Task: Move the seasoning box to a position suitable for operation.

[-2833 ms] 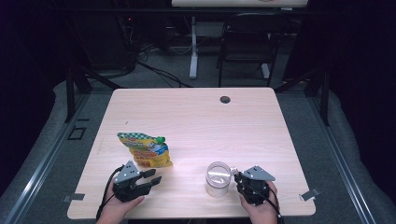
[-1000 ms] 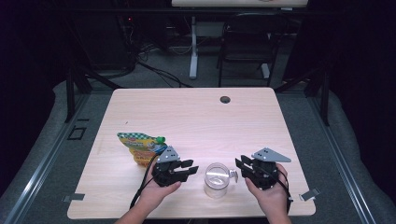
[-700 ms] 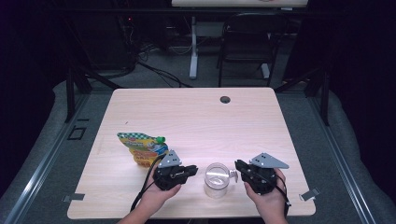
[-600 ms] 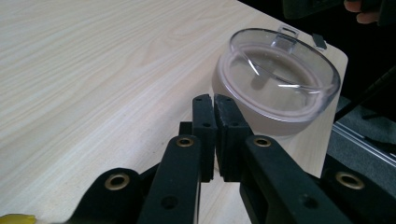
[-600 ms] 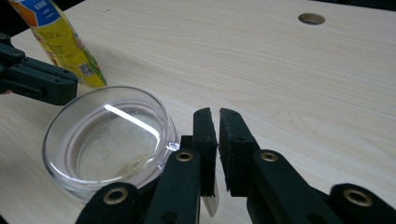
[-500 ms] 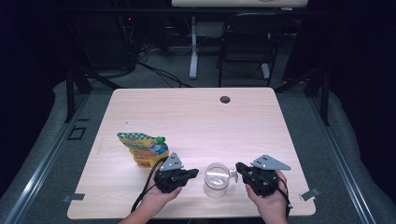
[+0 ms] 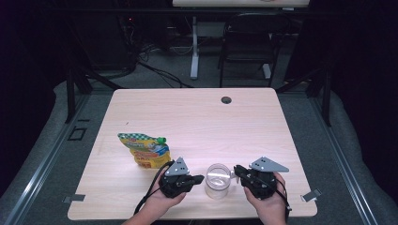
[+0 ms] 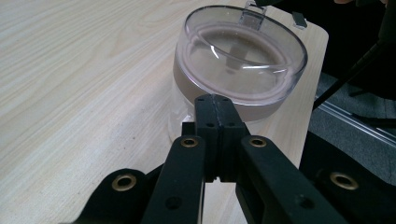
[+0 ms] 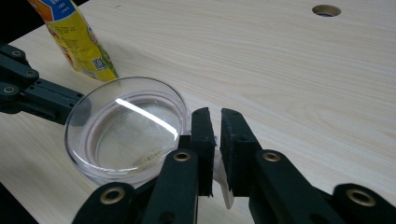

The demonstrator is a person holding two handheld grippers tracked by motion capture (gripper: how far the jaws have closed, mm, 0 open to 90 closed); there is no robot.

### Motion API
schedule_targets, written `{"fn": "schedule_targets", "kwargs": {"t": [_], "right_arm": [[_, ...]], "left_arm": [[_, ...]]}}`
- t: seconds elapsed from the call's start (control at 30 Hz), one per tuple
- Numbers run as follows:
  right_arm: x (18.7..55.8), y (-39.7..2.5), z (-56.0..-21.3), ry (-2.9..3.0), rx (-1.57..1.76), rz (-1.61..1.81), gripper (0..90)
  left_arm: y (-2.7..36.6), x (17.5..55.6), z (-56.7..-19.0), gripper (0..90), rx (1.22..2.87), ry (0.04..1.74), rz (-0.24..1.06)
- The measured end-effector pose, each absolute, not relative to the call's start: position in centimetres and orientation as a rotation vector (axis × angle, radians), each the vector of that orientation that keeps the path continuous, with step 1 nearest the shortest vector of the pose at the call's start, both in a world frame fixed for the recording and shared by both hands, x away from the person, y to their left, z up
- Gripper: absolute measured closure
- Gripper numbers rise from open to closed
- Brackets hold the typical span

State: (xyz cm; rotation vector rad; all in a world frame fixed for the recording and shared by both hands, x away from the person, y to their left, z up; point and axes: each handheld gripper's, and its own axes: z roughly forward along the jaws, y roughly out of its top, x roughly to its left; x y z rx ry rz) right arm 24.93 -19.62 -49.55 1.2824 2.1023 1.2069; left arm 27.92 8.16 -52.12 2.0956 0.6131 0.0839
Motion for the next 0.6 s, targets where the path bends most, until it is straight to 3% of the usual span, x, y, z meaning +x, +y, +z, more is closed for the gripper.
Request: {"fn": "schedule_targets", "kwargs": {"t": [0.6], "right_arm": [[24.89,-19.72,-49.7,2.097,1.279,1.221,84.1]], "left_arm": [[7.74,27.74,-52.75,90.0,2.108,0.609,0.067]]}}
